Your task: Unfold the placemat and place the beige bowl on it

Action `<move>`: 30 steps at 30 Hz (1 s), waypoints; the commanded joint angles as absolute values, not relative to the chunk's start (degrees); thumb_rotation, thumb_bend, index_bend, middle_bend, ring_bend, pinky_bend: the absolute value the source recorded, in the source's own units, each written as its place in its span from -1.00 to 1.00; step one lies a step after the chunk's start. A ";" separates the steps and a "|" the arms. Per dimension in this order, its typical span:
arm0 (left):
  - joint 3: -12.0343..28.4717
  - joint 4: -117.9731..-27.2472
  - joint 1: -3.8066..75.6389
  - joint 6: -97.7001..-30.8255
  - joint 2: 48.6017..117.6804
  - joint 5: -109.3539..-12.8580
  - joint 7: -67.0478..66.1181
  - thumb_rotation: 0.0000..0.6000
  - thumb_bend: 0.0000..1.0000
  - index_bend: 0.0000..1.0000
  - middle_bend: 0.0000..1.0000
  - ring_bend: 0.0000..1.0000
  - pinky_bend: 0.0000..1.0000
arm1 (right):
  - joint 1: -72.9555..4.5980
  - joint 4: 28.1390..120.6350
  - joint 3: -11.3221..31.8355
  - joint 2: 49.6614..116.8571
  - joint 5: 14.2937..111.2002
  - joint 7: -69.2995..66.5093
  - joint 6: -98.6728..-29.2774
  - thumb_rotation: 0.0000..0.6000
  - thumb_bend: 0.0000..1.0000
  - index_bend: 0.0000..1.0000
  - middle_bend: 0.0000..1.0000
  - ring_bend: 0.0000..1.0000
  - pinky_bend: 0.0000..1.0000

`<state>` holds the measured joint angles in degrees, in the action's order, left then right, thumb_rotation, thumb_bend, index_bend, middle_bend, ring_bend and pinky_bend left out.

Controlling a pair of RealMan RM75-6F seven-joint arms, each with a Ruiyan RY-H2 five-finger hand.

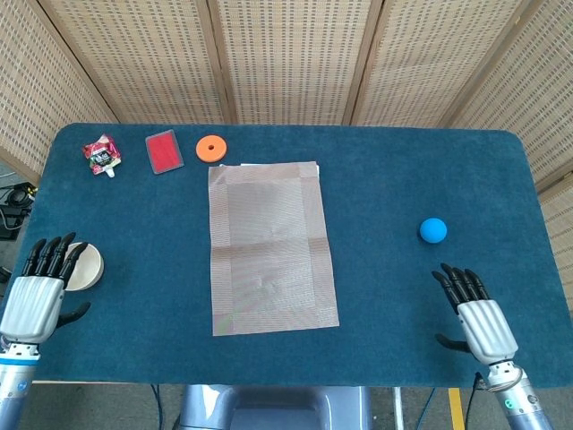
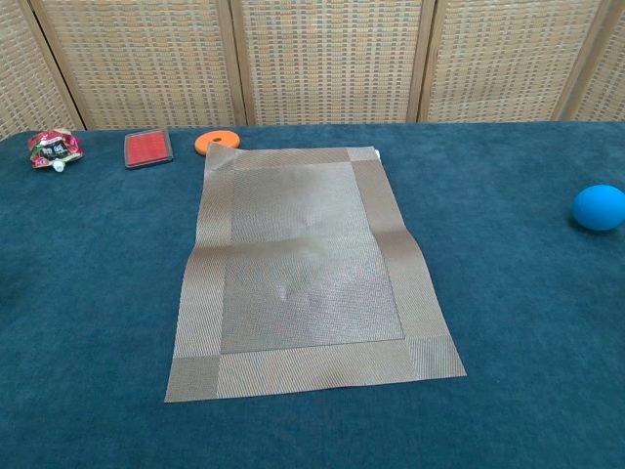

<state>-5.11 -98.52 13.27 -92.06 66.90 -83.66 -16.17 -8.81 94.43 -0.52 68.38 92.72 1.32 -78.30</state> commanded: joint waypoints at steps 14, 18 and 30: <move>-3.22 -99.14 9.92 -91.92 63.69 -84.62 -11.46 1.00 -0.91 -0.80 -1.00 -1.00 -1.00 | -13.28 99.26 0.54 91.78 90.50 19.68 -69.45 1.00 -0.92 -0.93 -1.00 -1.00 -1.00; -2.65 -99.17 9.65 -91.15 63.45 -84.50 -11.18 1.00 -0.91 -0.81 -1.00 -1.00 -1.00 | -14.17 97.02 2.00 95.45 88.44 20.05 -68.84 1.00 -0.90 -0.89 -1.00 -1.00 -1.00; -1.37 -98.70 9.24 -88.50 63.71 -84.19 -11.25 1.00 -0.91 -0.81 -1.00 -1.00 -1.00 | -17.03 89.85 4.80 101.24 80.52 21.31 -64.68 1.00 -0.76 -0.88 -1.00 -1.00 -1.00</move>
